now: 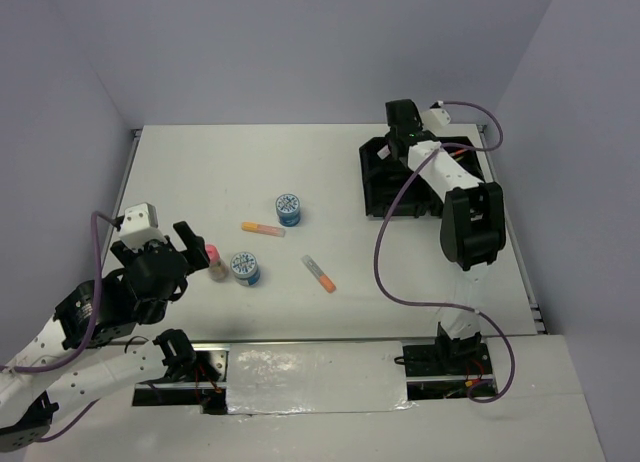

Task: Sort the stationery into containers
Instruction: Place the pen in the storage box.

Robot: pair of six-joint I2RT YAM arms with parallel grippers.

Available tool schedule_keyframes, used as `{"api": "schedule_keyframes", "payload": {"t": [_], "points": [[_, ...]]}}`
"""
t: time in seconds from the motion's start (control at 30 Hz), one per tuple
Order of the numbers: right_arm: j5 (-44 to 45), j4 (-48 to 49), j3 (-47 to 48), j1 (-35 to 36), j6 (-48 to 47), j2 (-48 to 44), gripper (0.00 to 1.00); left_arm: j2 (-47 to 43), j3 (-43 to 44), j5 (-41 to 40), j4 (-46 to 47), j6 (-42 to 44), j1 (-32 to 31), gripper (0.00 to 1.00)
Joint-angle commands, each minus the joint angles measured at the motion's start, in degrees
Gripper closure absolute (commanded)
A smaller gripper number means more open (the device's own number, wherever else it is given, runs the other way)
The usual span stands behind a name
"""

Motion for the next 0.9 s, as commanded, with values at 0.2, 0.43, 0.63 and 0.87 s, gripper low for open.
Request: {"api": "schedule_keyframes", "payload": {"t": [0.2,0.43,0.63,0.87], "points": [[-2.73,0.55,3.02,-2.95,-0.94,3.72,0.47,0.21,-0.17,0.11,2.03,1.64,0.32,0.01],[-7.30,6.61,0.82,-2.77,-6.91,0.73,0.12,0.30,-0.17,0.19,2.38,2.08,0.23,0.01],[-26.78,17.43,-4.62,2.31,-26.85,-5.07,0.11,0.39,0.09,-0.59,1.41,1.03,0.23,0.01],[-44.05,13.87,-12.88,16.10,-54.62,-11.05,0.12,-0.23,0.18,-1.30,0.53,-0.11,0.32,0.01]]}}
